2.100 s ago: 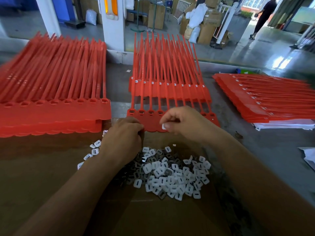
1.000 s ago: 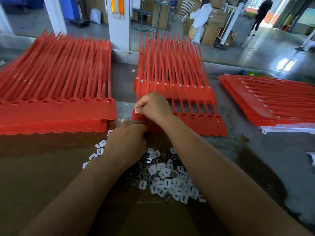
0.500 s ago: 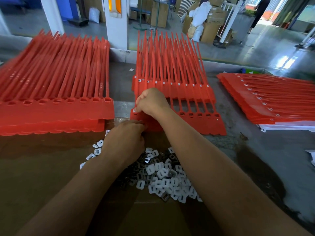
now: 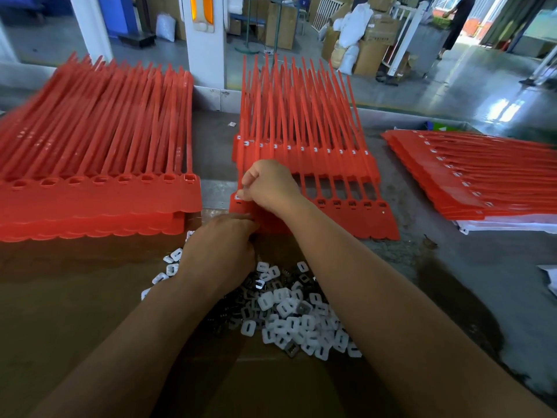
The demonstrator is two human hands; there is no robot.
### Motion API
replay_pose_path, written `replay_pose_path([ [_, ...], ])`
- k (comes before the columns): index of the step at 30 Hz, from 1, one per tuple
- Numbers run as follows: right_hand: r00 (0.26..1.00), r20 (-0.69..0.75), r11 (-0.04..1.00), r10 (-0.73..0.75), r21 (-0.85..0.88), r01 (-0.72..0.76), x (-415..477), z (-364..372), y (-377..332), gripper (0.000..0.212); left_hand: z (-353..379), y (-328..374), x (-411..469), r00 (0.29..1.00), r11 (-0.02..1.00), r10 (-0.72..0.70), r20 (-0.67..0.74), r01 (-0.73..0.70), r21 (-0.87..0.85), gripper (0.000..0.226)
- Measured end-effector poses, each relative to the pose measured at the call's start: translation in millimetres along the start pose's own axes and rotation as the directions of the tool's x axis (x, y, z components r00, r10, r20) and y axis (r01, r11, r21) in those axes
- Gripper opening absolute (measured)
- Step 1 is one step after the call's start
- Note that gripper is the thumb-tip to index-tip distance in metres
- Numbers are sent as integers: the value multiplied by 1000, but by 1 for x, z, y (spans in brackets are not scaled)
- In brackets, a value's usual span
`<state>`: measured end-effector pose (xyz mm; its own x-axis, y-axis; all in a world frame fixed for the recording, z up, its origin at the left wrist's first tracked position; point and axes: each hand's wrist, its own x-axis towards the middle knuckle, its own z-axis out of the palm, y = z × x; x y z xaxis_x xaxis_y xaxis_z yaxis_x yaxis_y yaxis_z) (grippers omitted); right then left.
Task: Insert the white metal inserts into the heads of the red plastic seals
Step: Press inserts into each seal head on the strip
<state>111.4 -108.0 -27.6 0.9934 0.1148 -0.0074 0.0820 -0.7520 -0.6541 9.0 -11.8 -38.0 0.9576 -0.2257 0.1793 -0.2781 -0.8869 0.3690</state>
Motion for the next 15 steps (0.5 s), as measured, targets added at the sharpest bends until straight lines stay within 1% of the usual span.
replay_pose_path([
  [2,998,10,996,-56,75,55,-8,-4,5,18,-1,1,0,1000,1000,4,6,-4,2,33],
  [4,993,72,982,-90,172,76,-17,-10,8,11,-1,1,0,1000,1000,4,13,-4,4,33],
  [5,989,98,979,-108,185,88,-21,-14,8,9,-2,1,-1,1000,1000,4,14,-4,4,33],
  [10,966,149,977,-210,56,204,-49,-36,14,5,-2,1,0,1000,1000,-4,20,4,-8,33],
  [13,946,274,985,-171,17,173,-68,-51,21,2,-2,2,0,1000,1000,-5,3,5,-31,29],
  [15,910,387,984,-151,-27,174,-77,-59,27,7,-2,3,0,1000,1000,-8,0,8,-28,30],
])
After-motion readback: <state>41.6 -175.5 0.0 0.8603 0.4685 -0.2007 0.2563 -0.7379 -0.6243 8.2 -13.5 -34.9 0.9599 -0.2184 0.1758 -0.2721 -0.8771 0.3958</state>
